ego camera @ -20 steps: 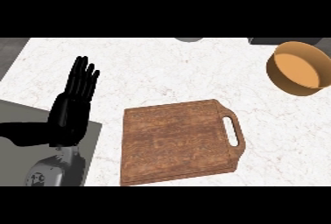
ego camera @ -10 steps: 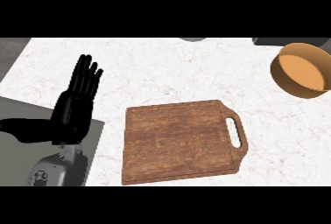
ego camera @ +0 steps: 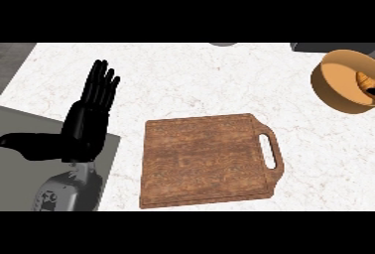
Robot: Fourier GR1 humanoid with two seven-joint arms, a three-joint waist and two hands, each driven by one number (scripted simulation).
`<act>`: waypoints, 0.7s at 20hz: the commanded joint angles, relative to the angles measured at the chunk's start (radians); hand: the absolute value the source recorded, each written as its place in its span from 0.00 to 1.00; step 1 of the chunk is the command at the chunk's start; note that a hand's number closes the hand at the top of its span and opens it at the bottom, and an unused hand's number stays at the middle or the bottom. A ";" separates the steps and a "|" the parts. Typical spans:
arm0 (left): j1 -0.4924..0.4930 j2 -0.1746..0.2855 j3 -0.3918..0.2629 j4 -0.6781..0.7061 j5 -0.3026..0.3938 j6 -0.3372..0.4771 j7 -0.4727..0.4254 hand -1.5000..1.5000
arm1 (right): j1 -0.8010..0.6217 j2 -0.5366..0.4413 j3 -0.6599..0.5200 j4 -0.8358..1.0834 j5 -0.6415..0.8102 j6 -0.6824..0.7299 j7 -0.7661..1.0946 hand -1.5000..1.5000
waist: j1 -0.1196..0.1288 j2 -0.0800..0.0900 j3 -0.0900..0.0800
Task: Pick the croissant from the cutting board and place it in the pot
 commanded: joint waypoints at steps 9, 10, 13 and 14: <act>0.018 0.118 0.094 0.048 -0.024 -0.037 -0.042 0.50 | -0.156 -0.003 -0.122 0.206 -0.142 0.118 -0.177 0.00 | -0.009 0.004 -0.010; -0.048 0.110 0.105 0.056 -0.023 -0.008 0.016 0.50 | -0.149 -0.007 -0.150 0.220 -0.171 0.128 -0.189 0.00 | -0.024 0.002 -0.009; -0.034 0.105 0.114 0.086 -0.008 -0.029 -0.029 0.50 | -0.212 -0.027 -0.202 0.271 -0.219 0.172 -0.090 0.00 | -0.027 0.002 -0.011; -0.039 0.106 0.093 0.073 -0.038 -0.015 -0.013 0.50 | -0.215 -0.074 -0.233 0.296 -0.239 0.185 -0.072 0.00 | -0.019 0.010 -0.009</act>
